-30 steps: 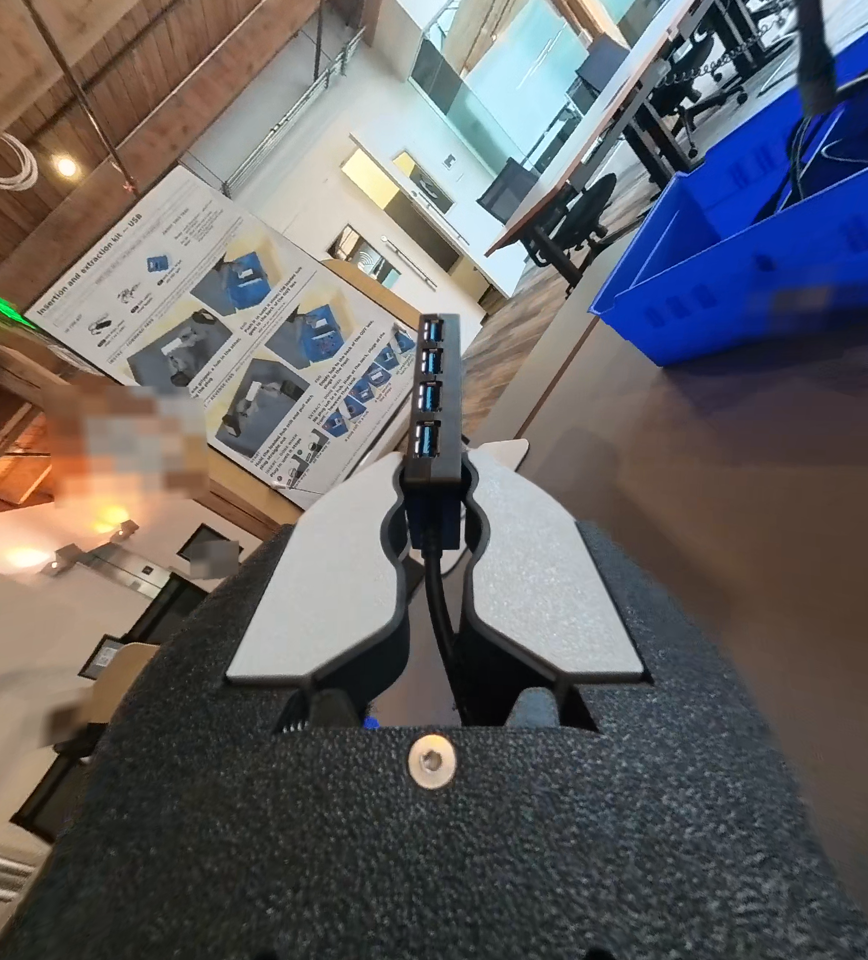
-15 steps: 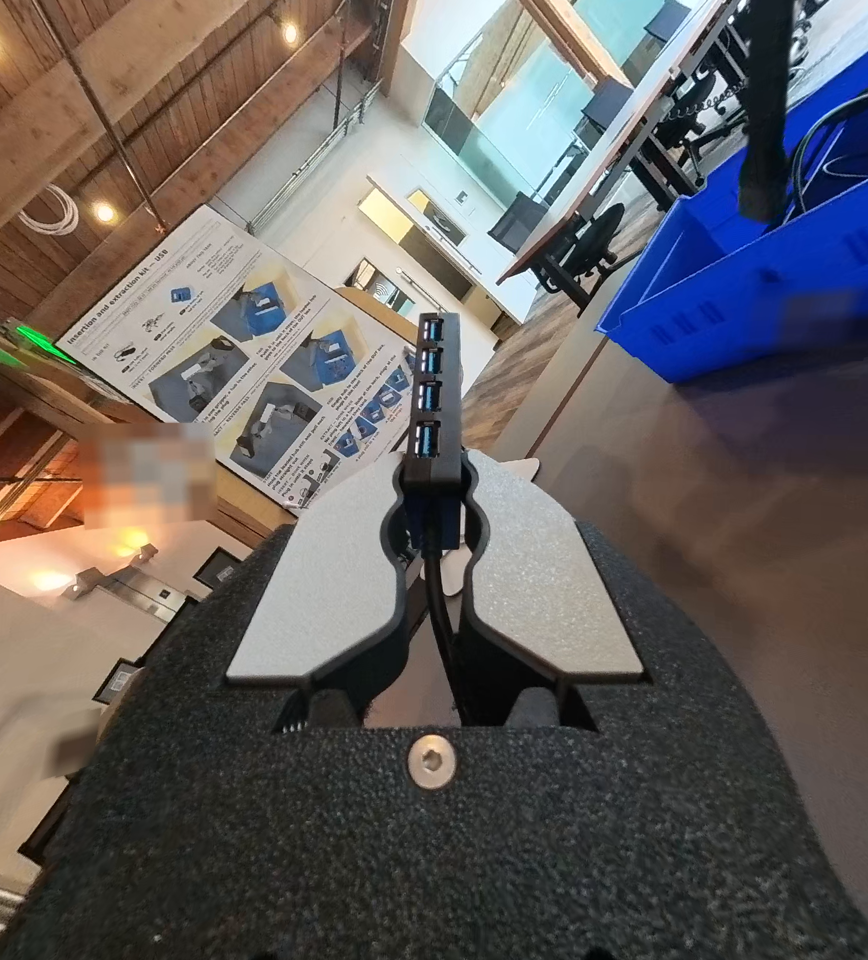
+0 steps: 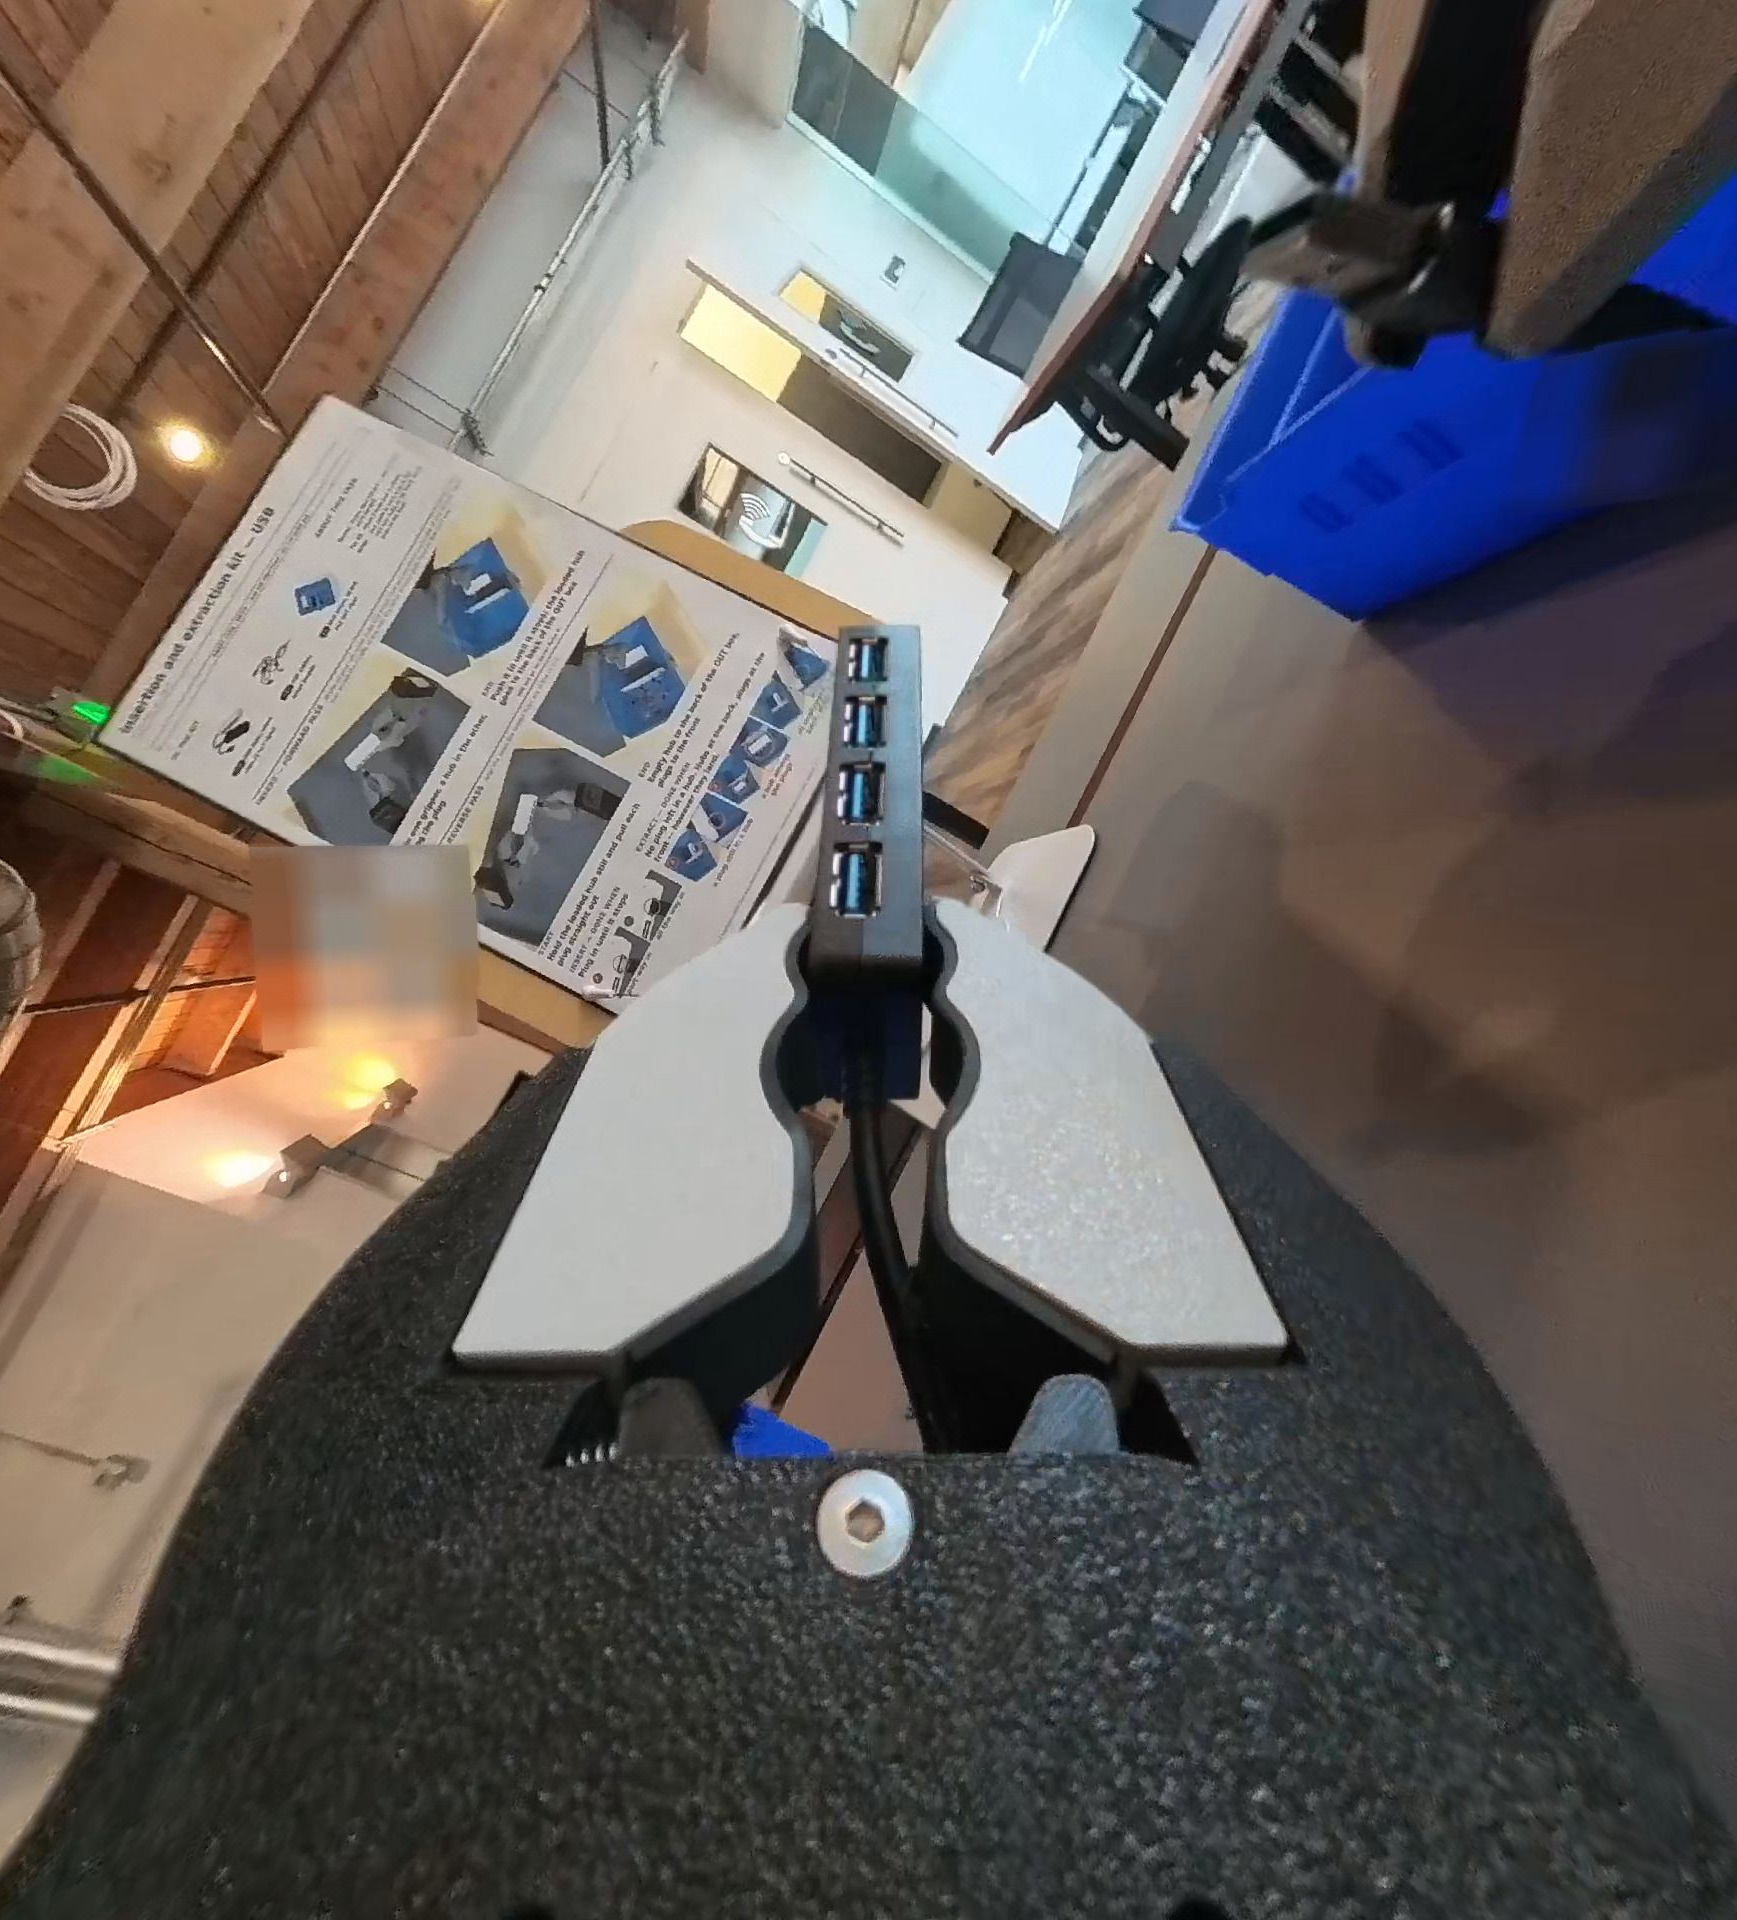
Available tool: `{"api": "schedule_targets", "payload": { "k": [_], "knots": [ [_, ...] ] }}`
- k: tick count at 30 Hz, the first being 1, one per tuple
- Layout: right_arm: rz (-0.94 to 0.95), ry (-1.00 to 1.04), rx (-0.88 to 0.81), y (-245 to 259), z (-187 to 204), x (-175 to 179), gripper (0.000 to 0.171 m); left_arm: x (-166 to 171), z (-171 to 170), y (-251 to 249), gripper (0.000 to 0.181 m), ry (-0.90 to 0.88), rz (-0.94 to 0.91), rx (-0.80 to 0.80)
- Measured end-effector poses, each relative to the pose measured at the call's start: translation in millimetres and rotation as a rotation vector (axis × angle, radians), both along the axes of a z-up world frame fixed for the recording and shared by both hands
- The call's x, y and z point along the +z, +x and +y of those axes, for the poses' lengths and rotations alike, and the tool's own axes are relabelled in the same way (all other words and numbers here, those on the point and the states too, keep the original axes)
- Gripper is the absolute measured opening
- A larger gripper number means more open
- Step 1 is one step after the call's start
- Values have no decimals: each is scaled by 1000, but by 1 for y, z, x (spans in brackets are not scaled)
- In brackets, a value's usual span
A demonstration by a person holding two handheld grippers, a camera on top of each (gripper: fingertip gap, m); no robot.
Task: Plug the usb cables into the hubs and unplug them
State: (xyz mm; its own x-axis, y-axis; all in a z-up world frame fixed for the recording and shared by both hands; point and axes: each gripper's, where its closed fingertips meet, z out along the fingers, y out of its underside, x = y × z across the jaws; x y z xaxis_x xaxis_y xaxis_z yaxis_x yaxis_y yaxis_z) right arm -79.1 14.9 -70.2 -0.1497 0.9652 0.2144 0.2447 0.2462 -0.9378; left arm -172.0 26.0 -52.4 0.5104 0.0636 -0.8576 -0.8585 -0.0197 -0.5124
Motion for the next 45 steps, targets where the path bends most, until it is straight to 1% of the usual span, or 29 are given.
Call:
{"api": "schedule_targets", "payload": {
  "k": [6, 11, 17, 20, 24, 29, 35, 39, 45],
  "knots": [
    [-106, -33, -51, -4, 11, -24, 14, -15, 9, 4, 17, -41, 79, 36],
    [-282, -4, -113, -9, 27, -48, 14, -28, 18, 5, 17, -73, 170, 134],
    [-563, 89, -37, -28, 31, -59, 14, -47, 27, 1, 17, -108, 220, 219],
    [-681, 81, 25, -37, 27, -61, 14, -52, 29, -6, 17, -115, 282, 284],
    [-798, 134, 20, -48, 37, -64, 14, -57, 31, -11, 17, -113, 385, 365],
    [-864, 160, 5, -59, 40, -71, 14, -62, 34, -10, 17, -93, 483, 429],
    [-878, 191, -57, -67, 43, -83, 14, -76, 38, -12, 17, -101, 573, 504],
    [-890, 160, -77, -69, 43, -93, 14, -81, 39, -14, 17, -115, 617, 518],
    [-924, 147, -94, -67, 44, -99, 14, -94, 41, -12, 17, -159, 663, 523]
  ]
}}
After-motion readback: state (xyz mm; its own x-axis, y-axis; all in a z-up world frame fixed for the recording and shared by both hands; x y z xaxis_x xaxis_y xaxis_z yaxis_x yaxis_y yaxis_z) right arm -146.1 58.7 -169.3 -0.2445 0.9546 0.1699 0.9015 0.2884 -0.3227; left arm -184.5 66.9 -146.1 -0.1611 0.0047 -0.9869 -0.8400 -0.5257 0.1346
